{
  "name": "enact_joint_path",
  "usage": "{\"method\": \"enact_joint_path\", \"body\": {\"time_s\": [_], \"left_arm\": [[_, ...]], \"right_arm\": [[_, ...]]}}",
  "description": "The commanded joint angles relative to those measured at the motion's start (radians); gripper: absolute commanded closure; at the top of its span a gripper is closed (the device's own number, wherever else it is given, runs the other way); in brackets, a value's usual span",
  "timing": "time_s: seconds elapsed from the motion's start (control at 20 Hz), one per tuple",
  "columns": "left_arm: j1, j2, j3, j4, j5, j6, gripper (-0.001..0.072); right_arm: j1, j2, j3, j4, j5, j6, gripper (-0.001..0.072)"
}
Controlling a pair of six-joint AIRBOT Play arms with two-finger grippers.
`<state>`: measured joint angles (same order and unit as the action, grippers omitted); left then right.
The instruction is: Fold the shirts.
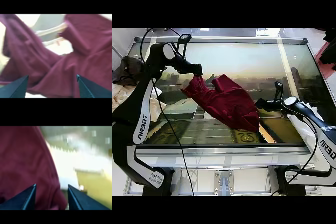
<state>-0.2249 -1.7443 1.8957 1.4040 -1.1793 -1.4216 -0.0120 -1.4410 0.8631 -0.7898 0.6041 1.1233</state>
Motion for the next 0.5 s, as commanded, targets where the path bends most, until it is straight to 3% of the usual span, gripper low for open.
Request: {"method": "enact_joint_path", "body": {"time_s": [0.0, 0.45], "left_arm": [[0.002, -0.003, 0.001, 0.09, 0.003, 0.0, 0.0008], [0.002, -0.004, 0.001, 0.092, 0.0, 0.0, 0.0008]], "right_arm": [[0.004, -0.069, 0.092, -0.026, 0.018, -0.006, 0.0277], [0.006, -0.136, 0.116, -0.055, 0.174, -0.006, 0.0266]]}}
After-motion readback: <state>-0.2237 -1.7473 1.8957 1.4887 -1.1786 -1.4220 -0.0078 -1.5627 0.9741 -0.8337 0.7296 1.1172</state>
